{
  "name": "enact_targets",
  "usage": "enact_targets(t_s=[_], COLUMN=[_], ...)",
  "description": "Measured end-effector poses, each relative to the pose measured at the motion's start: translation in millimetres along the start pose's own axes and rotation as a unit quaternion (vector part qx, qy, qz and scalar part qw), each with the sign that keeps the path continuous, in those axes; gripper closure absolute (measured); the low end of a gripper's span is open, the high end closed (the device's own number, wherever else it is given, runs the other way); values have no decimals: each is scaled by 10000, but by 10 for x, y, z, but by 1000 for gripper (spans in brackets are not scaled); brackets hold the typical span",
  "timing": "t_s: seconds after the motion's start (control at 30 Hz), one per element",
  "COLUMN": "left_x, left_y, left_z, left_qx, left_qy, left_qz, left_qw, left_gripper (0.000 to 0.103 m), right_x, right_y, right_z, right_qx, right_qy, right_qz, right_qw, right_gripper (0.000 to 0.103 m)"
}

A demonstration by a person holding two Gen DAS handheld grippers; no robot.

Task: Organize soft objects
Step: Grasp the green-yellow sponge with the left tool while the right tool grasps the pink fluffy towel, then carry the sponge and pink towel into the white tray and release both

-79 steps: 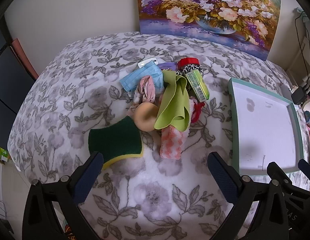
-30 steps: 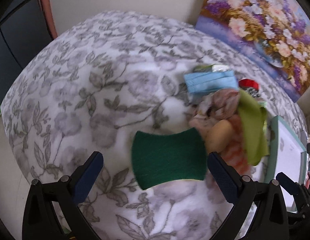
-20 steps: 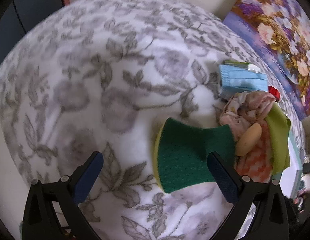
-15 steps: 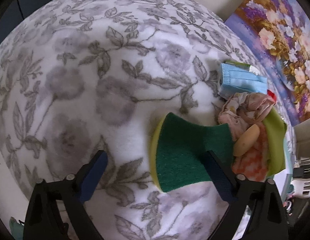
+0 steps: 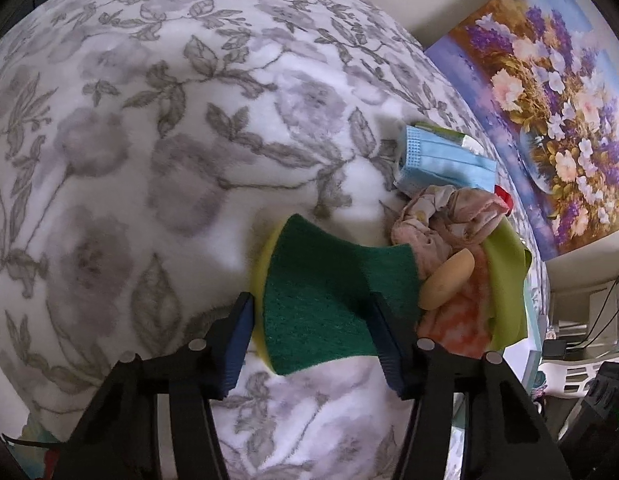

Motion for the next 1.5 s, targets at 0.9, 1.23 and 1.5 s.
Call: enact_targets(t_s=[0.9,1.23,1.5], left_x=[500,570,552], left_y=[-42,-78,-62], left_z=[-157,-134,-127], left_qx=[314,247,242], left_qy=[527,603,627], left_qz=[627,720,670], left_qw=[9961,9953,9955], left_gripper=[76,76,76], right_x=[-22,-298,-167], right_y=[-22,-87,-141], right_z=[-40,-20,-45], right_qx=[-121,-195,-176], right_qy=[-135,-10,202], right_qz=[162,-30,112], right_qw=[9997,9998,9996], right_gripper=[48,77,95])
Point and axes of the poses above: each gripper's, at about its wrist camera, not at the fingertips, and x roughly against the way its jaws point, z to its right, y to its underside, the point moved 2 cm from there along -x, roughly the way its jaws point, and after that the axes turned 10 degrees about -y, right-handed, at the moved point
